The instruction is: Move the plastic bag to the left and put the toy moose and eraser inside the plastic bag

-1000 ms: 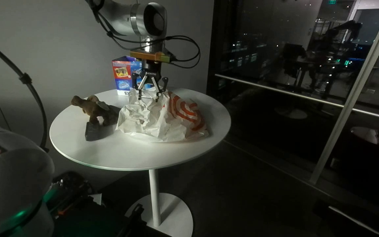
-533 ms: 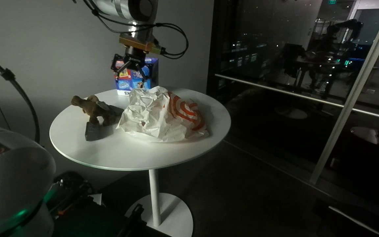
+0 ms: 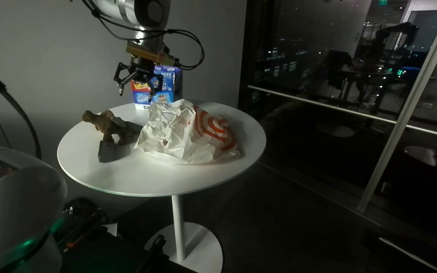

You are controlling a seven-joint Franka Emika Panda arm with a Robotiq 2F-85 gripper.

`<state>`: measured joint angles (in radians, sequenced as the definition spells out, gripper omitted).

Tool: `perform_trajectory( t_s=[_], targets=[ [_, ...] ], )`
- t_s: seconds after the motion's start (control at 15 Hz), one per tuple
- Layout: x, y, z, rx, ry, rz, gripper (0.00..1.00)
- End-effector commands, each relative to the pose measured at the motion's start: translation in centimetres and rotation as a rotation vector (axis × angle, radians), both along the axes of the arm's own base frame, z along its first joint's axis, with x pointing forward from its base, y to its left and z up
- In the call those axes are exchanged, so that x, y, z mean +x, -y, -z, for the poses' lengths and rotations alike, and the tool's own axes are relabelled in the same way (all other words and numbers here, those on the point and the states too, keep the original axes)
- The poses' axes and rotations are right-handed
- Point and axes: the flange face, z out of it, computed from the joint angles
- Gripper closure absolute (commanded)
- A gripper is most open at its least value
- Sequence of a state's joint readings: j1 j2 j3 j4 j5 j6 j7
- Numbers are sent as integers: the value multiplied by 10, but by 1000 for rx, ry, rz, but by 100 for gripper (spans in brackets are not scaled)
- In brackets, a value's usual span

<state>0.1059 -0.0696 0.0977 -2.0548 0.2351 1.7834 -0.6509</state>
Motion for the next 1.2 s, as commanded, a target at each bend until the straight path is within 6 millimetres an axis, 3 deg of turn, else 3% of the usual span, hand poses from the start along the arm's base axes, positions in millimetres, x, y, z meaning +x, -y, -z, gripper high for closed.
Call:
perform_trajectory(
  t_s=[0.0,0.2,0.4,0.6,0.93,1.13],
  targets=[
    [7,6,2,-7,20,40,0],
    [21,-9,29,24,10,-16,0],
    [29,-40,60,35,15,-106,0],
    [23,-78,78,70,-25,-255,0],
    [14,-139,84,5,63,-421,0],
    [22,-165,92,-66,155,-494,0]
  ],
)
